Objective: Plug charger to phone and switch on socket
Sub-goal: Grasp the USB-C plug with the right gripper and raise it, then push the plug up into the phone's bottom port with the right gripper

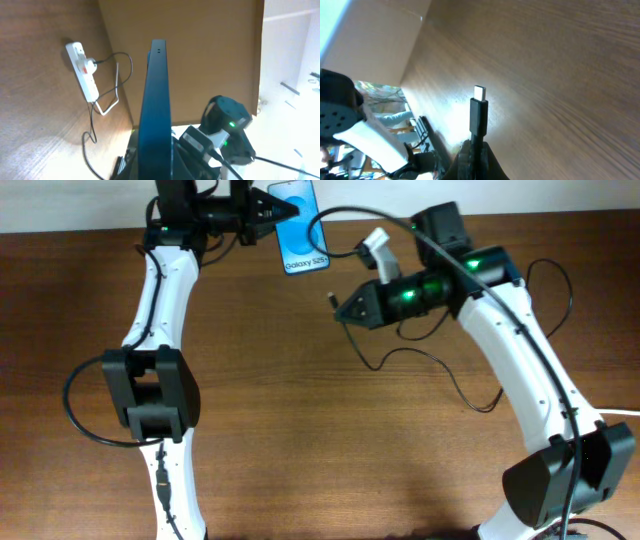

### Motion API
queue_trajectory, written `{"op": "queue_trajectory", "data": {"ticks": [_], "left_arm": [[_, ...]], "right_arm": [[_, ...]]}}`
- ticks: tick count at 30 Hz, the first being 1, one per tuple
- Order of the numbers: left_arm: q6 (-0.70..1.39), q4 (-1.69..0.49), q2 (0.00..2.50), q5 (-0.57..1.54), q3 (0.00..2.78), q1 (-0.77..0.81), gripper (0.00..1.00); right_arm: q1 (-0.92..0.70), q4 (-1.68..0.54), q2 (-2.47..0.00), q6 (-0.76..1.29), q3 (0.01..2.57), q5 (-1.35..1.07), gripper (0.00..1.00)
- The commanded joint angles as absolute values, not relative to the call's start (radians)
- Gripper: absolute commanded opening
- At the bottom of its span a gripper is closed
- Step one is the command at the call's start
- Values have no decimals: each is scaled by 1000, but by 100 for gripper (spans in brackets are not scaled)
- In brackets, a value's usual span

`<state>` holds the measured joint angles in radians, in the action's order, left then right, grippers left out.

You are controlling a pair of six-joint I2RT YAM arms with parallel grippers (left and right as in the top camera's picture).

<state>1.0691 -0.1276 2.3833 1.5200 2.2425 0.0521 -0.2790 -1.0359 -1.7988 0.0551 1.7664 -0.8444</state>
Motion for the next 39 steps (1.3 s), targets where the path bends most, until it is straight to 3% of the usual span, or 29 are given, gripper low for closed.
{"op": "queue_trajectory", "data": {"ticks": [1,14,29,34,39], "left_arm": [[1053,-120,2374,1559,2256,64,0],[1053,-109,2374,1499,2256,82,0],[1082,-109,2374,1480,2256,83,0],[1083,-109,2374,1494,2256,79,0],[1082,-105,2374,1509,2256,70,0]], "right_arm": [[-329,-978,-1796,190,1761,-754,4],[-330,-847,-1798,349,1750,-755,4],[-326,-818,-1803,375,1750,-778,4],[-284,-844,-1803,278,1750,-990,4],[-253,-855,-1803,218,1676,-1030,4]]}}
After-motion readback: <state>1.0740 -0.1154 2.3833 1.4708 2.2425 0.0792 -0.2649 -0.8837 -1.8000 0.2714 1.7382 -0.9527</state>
